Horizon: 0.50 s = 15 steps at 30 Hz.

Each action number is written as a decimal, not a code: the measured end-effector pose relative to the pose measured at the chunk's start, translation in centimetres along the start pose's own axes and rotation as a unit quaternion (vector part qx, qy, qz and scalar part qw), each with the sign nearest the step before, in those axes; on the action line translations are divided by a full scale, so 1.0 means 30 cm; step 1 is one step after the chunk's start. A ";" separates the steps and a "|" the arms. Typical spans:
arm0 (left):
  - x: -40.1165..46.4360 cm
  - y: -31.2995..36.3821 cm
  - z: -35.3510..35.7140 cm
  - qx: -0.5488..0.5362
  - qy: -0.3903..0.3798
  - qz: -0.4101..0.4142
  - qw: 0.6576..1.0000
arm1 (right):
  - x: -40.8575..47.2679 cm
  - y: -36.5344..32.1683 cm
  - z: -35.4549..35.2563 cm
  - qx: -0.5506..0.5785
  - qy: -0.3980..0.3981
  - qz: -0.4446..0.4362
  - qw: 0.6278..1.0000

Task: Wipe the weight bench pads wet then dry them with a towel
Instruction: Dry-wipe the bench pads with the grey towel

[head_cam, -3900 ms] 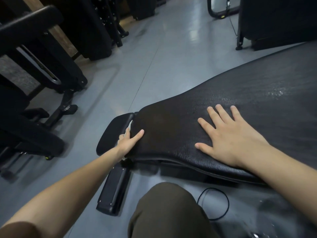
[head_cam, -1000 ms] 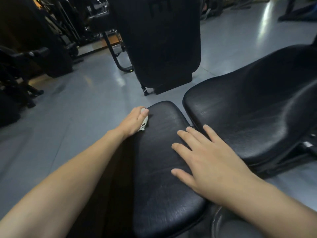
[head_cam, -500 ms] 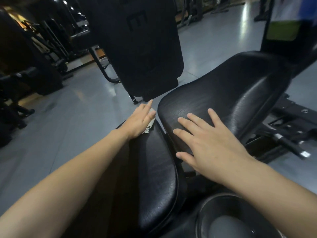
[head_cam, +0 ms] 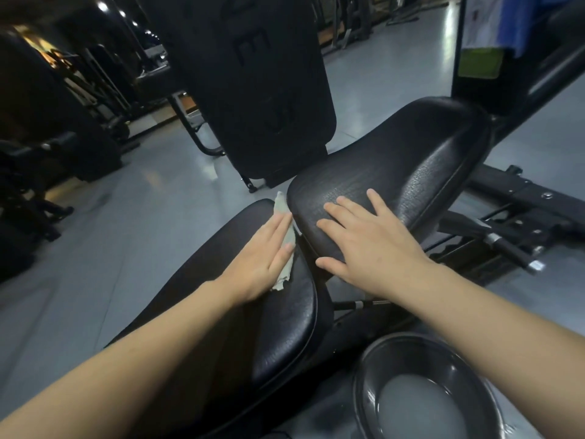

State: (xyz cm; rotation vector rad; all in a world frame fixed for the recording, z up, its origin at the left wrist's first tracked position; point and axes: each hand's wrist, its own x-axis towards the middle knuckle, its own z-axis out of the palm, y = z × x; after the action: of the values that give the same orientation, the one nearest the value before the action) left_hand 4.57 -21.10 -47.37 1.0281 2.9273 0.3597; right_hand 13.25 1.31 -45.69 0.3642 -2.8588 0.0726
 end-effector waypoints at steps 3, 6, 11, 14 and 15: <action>-0.129 0.040 0.018 -0.015 0.003 0.025 1.000 | -0.004 -0.009 -0.005 -0.002 -0.004 -0.004 1.000; -0.238 0.050 0.025 -0.009 -0.007 0.031 0.999 | -0.009 -0.034 -0.010 0.016 0.004 -0.006 1.000; -0.359 0.000 0.042 0.038 -0.018 0.030 0.999 | -0.010 -0.164 -0.019 0.053 -0.010 -0.062 0.997; -0.430 -0.060 0.041 0.055 -0.025 0.017 0.998 | 0.002 -0.267 -0.015 0.060 -0.029 -0.098 0.993; -0.460 -0.087 0.038 0.053 -0.030 0.004 0.998 | 0.006 -0.301 -0.012 0.062 -0.033 -0.107 0.992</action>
State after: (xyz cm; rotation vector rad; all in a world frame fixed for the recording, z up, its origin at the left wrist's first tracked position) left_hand 13.89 -31.38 -49.86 1.0441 2.9171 0.1736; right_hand 15.44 -7.45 -45.14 0.7094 -2.8673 0.2001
